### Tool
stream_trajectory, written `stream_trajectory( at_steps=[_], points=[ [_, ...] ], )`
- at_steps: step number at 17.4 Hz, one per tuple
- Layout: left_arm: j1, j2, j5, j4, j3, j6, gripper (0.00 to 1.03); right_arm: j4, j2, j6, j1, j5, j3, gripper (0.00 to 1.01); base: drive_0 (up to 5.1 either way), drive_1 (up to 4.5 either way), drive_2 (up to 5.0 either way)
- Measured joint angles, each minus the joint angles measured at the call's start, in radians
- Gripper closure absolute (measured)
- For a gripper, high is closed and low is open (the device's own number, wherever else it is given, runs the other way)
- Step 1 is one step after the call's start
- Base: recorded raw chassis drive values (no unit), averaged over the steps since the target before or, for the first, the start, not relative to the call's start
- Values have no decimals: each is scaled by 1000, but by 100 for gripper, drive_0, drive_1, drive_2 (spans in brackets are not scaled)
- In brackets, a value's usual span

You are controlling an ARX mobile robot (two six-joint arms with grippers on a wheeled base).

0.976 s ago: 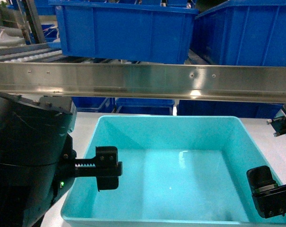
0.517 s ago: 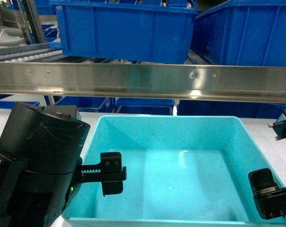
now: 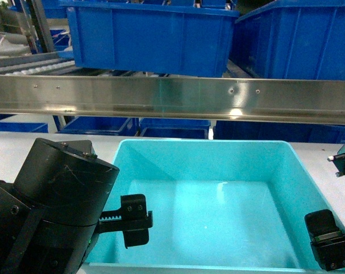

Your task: Organize blue bins on left shelf correctly

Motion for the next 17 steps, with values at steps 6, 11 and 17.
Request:
stream_trajectory(
  at_steps=[6, 11, 17],
  points=[
    [0, 0, 0, 0, 0, -8, 25, 0, 0, -8, 0, 0, -2, 28, 0, 0, 0],
    [0, 0, 10, 2, 0, -10, 58, -2, 2, -11, 6, -13, -2, 59, 0, 0, 0],
    [-14, -1, 51, 25, 1, -10, 101, 9, 1, 47, 10, -50, -2, 98, 0, 0, 0]
  ],
)
